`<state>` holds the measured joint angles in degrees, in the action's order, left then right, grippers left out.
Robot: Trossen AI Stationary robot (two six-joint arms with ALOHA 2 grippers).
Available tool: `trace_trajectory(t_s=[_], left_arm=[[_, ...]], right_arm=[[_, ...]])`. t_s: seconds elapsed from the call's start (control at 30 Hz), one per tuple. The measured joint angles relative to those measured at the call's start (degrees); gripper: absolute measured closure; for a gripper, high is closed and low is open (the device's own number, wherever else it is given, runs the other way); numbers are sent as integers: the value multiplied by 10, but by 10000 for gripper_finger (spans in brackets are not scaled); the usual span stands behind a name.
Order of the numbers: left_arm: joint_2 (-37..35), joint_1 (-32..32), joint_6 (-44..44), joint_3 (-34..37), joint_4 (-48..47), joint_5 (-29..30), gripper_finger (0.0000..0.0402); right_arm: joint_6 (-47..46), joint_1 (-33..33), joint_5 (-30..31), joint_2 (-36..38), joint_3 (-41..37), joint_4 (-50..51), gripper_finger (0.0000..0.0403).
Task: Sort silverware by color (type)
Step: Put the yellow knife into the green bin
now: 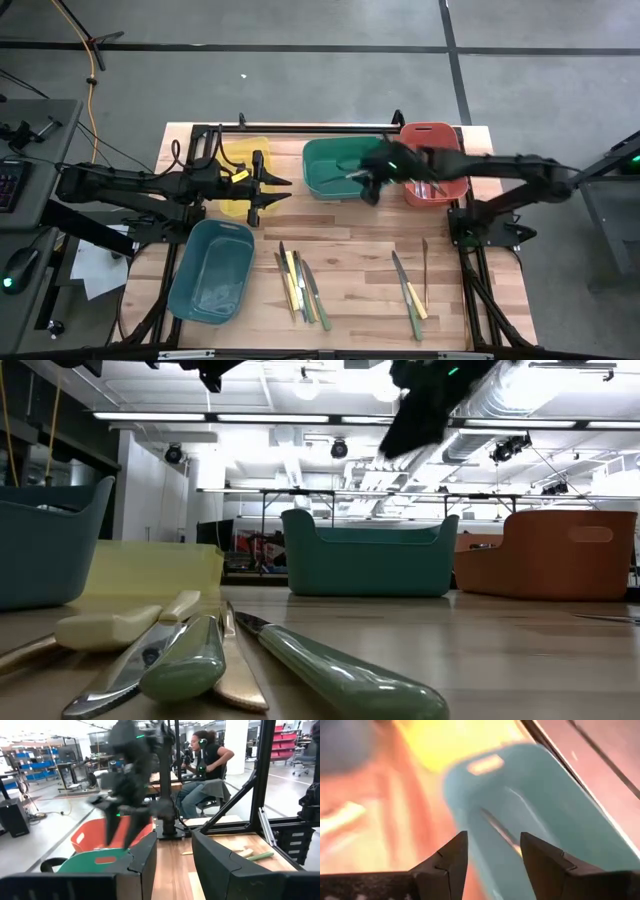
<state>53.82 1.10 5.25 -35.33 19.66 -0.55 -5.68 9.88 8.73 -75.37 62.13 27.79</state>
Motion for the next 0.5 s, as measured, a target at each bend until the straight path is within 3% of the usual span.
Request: trace_trajectory(t_s=[0.17,0.3,0.4,0.5], left_arm=[[11,0,-3,0,2,0,287],[29,0,-5,0,10,0,287],[47,0,-5,0,20,0,287],[64,0,3,0,39,0,287]], right_arm=[[-9,-77,-2,115,-159,-254,238],[30,-105,-2,147,-246,-451,238],[45,-109,-1,150,-282,-532,238],[58,-106,-1,149,-297,-540,238]])
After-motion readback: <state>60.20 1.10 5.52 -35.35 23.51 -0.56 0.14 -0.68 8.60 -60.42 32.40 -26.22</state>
